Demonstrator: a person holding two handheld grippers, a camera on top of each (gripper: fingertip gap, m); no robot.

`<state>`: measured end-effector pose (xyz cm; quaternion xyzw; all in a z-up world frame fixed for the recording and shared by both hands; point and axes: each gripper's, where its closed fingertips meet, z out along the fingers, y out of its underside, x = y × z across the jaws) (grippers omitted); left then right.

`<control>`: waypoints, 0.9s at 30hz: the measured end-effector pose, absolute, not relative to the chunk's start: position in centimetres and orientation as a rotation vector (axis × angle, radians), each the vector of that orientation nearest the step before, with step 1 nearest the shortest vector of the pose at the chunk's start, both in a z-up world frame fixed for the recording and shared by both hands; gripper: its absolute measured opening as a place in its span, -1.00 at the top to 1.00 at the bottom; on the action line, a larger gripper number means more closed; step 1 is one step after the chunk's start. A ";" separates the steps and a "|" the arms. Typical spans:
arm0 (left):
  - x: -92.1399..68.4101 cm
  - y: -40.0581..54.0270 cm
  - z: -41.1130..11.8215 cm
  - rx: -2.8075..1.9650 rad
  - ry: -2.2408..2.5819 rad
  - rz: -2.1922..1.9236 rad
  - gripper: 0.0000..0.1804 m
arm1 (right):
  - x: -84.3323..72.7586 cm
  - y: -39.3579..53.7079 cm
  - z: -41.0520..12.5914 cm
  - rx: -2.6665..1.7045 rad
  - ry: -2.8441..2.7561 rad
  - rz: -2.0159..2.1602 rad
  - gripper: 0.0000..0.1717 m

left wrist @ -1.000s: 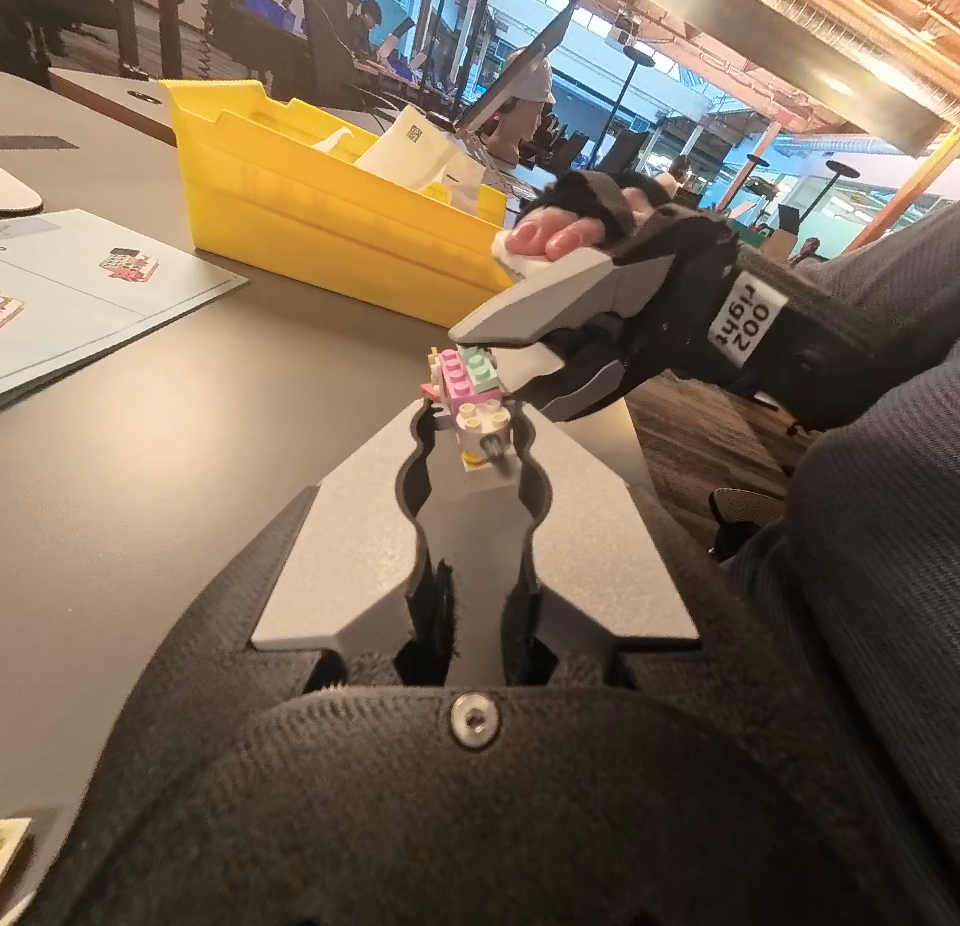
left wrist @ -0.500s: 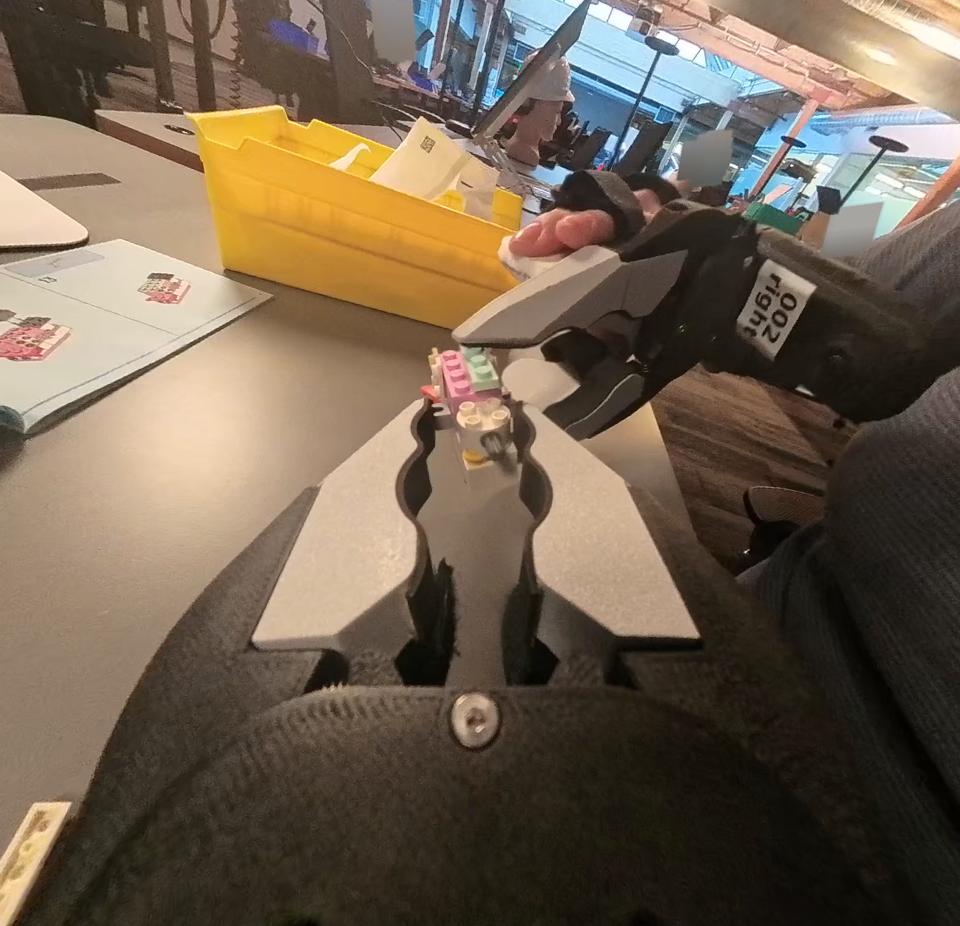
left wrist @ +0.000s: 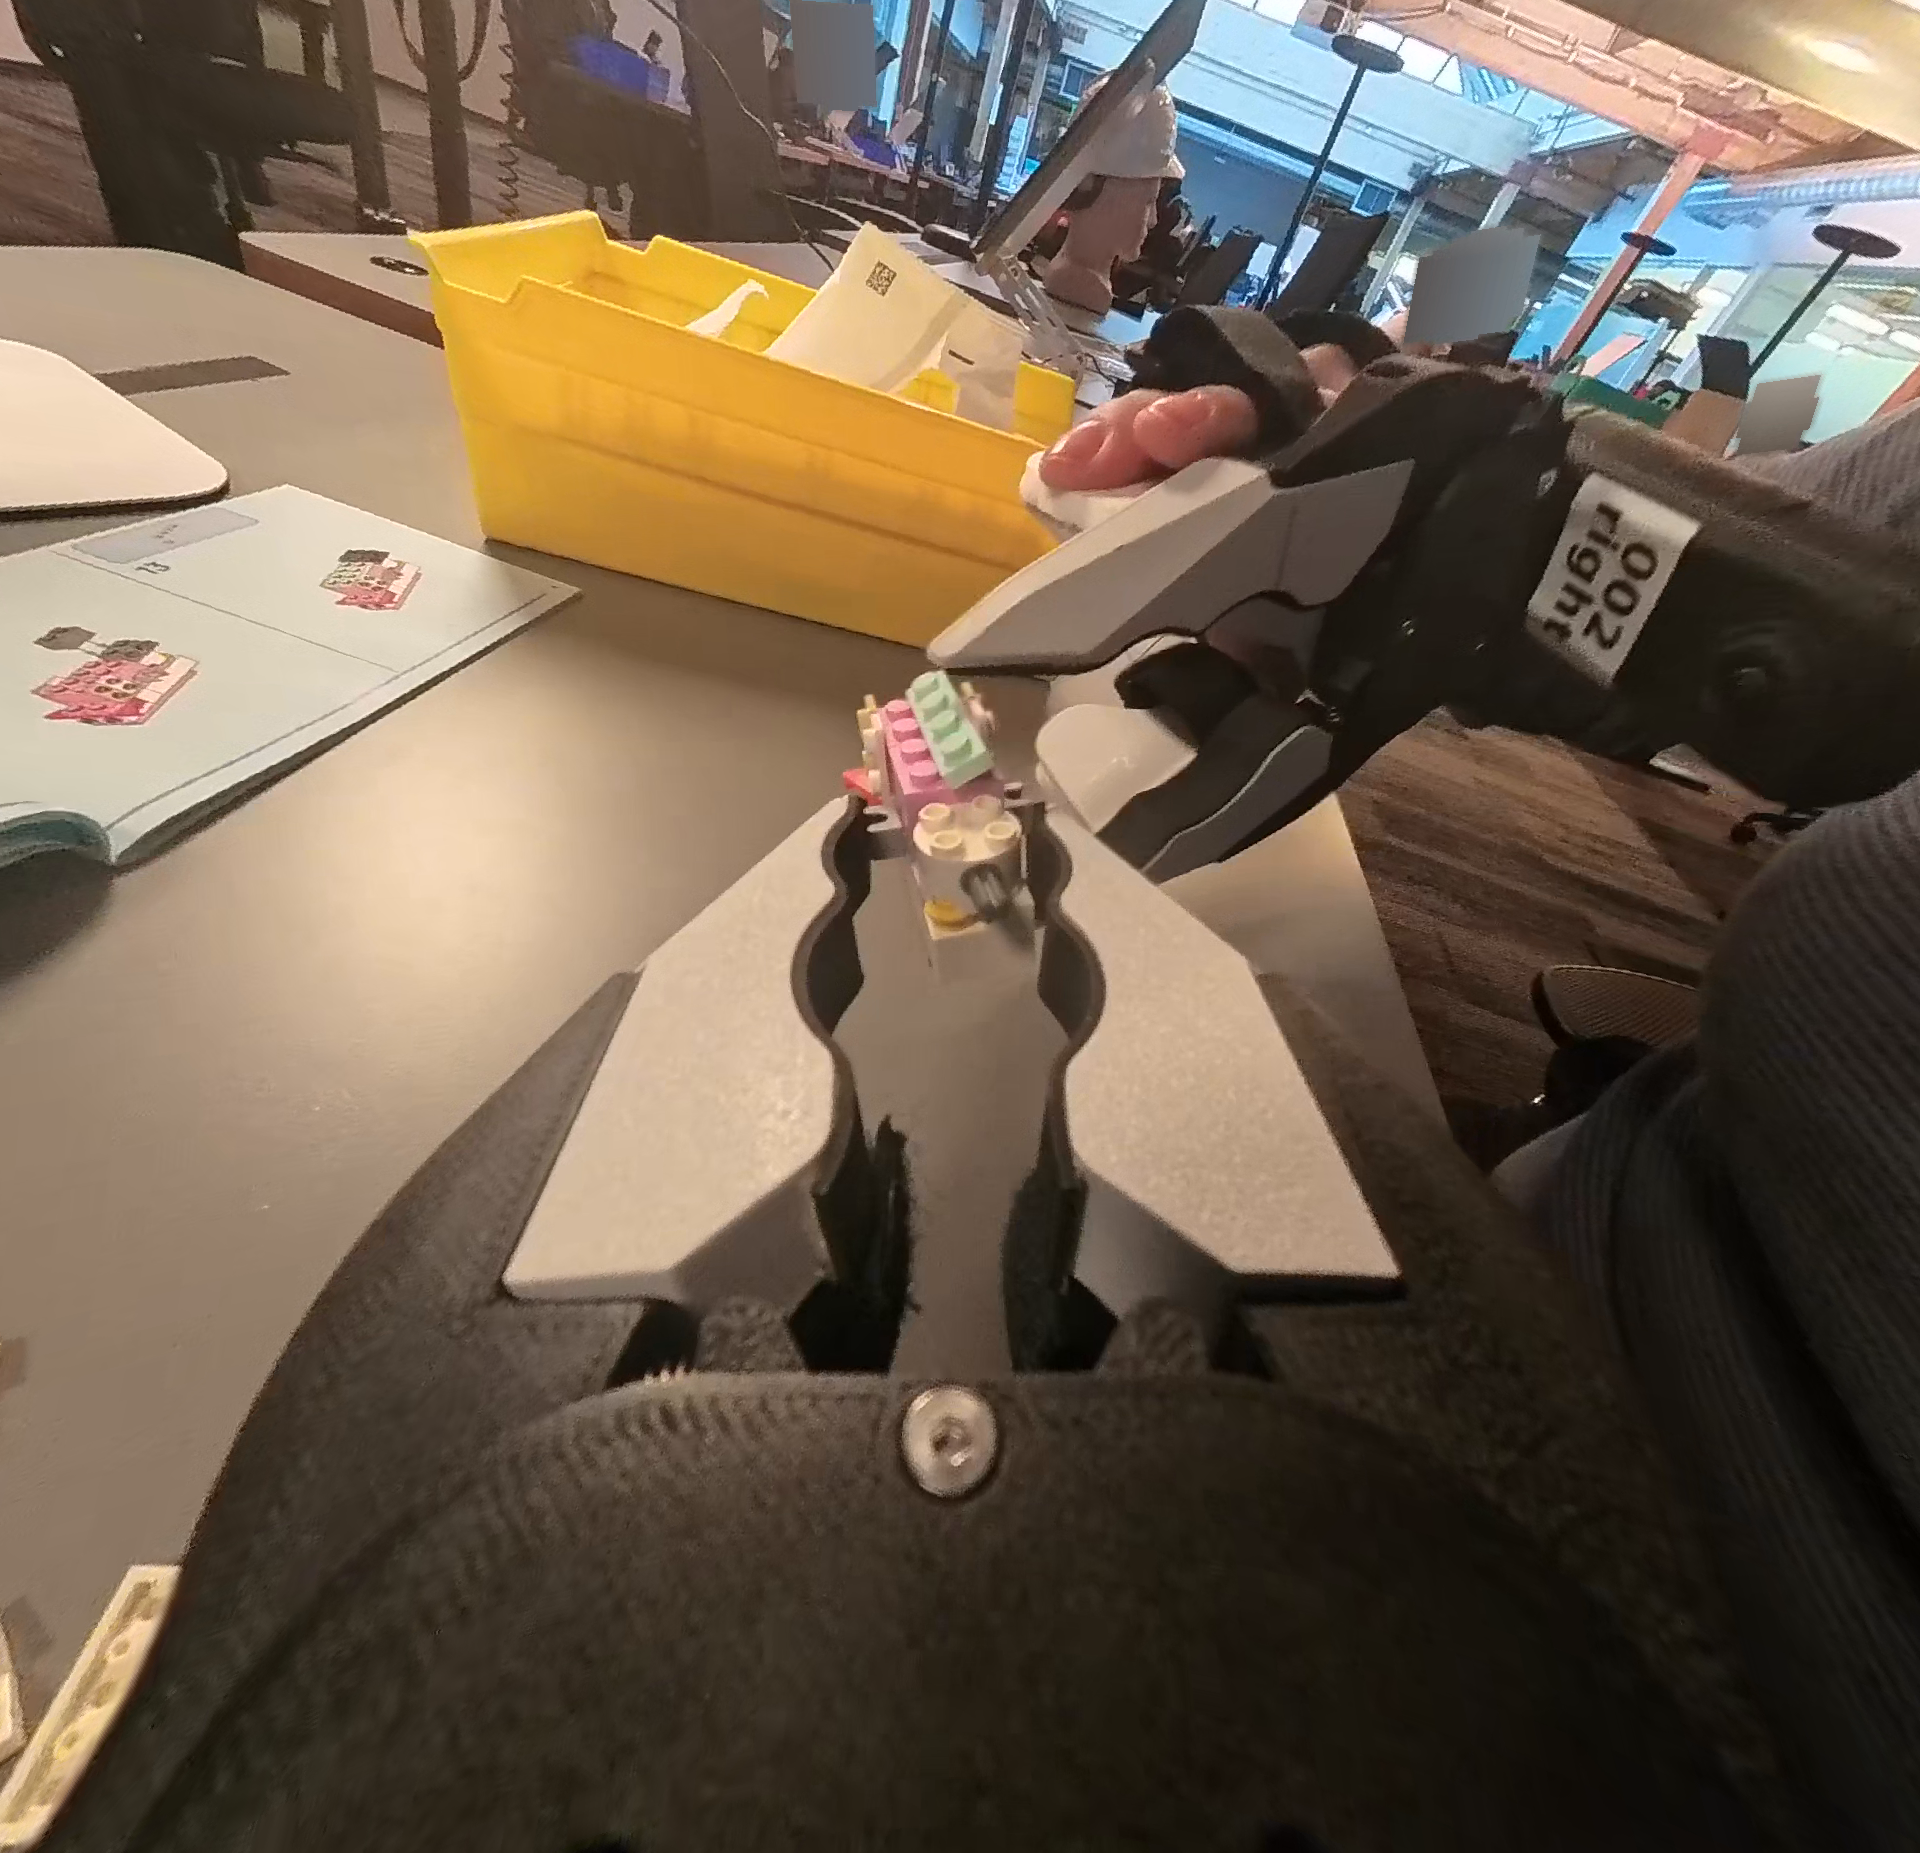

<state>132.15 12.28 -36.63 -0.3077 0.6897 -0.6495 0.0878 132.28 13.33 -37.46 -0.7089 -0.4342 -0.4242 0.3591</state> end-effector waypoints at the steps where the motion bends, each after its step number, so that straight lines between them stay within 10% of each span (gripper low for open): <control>1: 132.2 12.3 -36.7 -0.913 2.055 -1.927 0.68 | 132.2 13.3 -37.4 -1.832 -1.106 -1.075 0.24; 16: 128.5 9.3 -36.7 -0.477 2.204 -1.894 0.68 | 128.4 11.6 -32.8 -1.982 -0.406 0.359 0.82; 27: 129.2 9.8 -36.6 -0.554 2.181 -1.906 0.68 | 128.7 12.2 -33.2 -2.000 -0.511 0.141 0.73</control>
